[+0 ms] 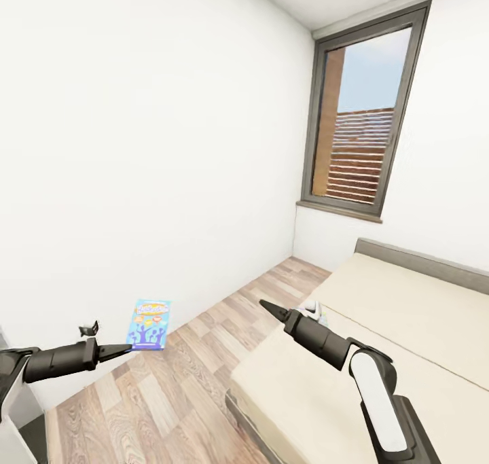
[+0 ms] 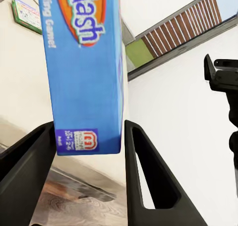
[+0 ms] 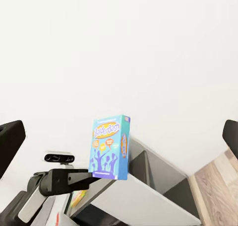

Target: Put all the toys in the child's room - the three board games (two on the bed and one on the table), the two jigsaw puzzles on the table, and the tennis ball on the table - inside the toy box on the table in the child's room.

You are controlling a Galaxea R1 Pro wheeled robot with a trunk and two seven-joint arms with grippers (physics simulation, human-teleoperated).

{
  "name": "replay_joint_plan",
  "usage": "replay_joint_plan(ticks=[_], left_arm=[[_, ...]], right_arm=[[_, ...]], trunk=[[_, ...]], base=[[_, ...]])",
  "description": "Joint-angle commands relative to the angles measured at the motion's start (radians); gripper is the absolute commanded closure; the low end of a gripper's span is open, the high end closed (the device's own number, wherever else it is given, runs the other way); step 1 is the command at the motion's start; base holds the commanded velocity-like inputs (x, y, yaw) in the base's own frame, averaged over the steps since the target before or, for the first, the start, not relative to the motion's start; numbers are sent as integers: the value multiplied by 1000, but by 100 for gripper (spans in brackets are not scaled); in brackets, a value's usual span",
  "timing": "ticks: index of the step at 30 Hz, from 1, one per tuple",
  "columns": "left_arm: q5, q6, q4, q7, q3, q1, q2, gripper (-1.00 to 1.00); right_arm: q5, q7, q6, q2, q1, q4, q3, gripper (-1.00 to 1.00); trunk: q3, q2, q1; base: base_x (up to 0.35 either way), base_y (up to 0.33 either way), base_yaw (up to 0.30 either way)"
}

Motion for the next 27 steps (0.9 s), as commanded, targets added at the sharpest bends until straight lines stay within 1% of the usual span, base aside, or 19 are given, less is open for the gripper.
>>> replay_joint_plan(ticks=[1,4,6,16,22,27], left_arm=[[-1,10,1,-4,-2,0,-1,100],[-2,10,1,-2,-4,0,-4,100],[-3,10,1,10,-4,0,-6,100],[-3,12,1,15,-3,0,-6,100],[-3,14,1,17,-3,0,-7,100],[-3,14,1,17,-4,0,-7,100]], right_arm=[[0,11,6,1,0,0,-14,-100],[0,17,6,1,0,1,-23,-100],[0,24,6,0,0,1,-27,-100],[1,53,6,-1,0,0,-31,-100],[0,56,6,-3,0,0,-46,-100],[6,54,5,-3,0,1,-48,-100]], trunk=[[1,-1,0],[4,-1,0],[7,-1,0],[19,-1,0],[27,-1,0],[33,-1,0]], base=[[0,0,209],[0,0,209],[0,0,209],[0,0,209],[0,0,209],[0,0,209]])
